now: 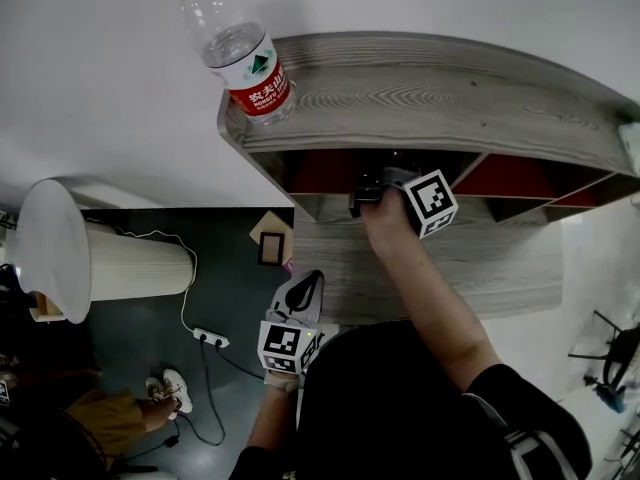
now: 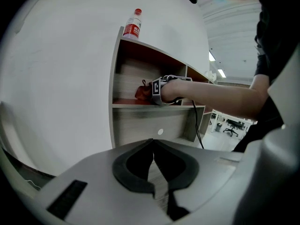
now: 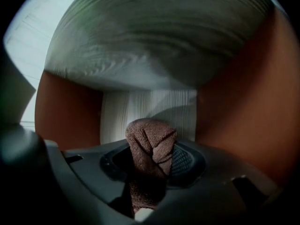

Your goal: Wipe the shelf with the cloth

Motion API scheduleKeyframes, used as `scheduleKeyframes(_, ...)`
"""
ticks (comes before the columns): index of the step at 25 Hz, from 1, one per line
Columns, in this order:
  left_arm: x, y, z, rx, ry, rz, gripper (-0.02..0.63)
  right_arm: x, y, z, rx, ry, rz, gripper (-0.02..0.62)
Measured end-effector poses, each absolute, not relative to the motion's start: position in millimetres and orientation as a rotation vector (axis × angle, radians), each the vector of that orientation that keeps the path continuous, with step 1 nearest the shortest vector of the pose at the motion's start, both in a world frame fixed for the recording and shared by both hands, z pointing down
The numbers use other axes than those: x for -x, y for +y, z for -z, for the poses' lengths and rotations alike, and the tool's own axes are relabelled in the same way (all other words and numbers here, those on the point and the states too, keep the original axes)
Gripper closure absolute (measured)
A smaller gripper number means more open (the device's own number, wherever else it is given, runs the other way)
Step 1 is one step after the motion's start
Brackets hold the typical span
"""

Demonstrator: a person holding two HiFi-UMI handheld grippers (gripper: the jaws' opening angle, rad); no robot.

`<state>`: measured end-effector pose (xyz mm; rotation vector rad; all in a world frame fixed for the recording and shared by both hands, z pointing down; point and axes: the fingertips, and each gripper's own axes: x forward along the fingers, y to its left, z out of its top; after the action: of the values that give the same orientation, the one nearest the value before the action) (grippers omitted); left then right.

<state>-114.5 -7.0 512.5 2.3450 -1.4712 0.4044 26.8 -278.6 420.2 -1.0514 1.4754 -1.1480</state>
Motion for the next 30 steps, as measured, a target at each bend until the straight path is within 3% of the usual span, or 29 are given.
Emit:
scheduleKeyframes(16, 102.5, -0.7, -511.6, -2.332, -1.488, -0.405, 0.597, -71.4, -276.9, -419.8, 1.111, 1.382, 1.08, 0.466)
scheduleKeyframes(30, 122.0, 20.9, -512.5, -2.27, -1.567, -0.386, 0.597, 63.5, -239.1, -375.1, 0.718, 1.691, 1.241, 0.466)
